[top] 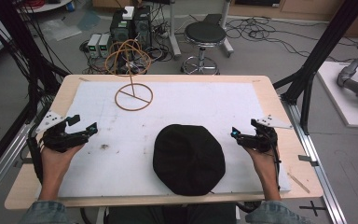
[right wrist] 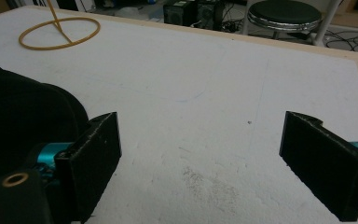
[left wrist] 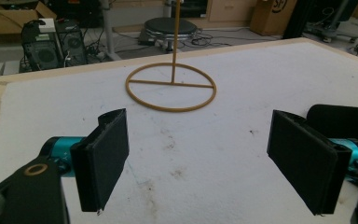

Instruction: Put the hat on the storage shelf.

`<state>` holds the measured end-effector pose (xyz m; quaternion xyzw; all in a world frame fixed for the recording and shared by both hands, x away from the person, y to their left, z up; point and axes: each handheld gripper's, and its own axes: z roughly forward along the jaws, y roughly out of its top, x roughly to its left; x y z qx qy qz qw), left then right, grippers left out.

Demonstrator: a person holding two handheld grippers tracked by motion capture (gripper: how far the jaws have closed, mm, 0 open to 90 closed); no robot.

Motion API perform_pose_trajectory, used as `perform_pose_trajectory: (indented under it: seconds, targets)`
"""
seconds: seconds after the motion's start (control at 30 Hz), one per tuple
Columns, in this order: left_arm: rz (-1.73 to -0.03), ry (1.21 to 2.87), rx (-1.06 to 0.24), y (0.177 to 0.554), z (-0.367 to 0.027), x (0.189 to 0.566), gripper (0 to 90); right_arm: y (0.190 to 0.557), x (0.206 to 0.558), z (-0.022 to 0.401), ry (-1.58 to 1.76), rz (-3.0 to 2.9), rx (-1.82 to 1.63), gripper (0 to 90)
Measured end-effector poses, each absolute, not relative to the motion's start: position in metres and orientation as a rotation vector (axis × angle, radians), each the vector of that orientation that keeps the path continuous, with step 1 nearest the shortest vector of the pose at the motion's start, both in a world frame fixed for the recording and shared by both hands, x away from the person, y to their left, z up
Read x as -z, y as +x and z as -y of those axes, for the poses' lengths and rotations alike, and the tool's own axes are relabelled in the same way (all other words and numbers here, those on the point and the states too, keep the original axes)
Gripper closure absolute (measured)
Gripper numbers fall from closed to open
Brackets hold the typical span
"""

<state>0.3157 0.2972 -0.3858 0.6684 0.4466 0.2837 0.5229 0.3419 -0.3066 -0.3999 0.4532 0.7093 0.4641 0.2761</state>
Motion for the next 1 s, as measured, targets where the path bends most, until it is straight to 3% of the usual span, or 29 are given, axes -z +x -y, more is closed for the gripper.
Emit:
perform_pose_trajectory:
  seconds: [1.0]
  targets:
    - [-1.07, 1.6, -0.682, 0.319, -0.297, 0.384, 21.0, 0.333, 0.394, 0.293, 1.157, -1.933, -1.304, 12.4]
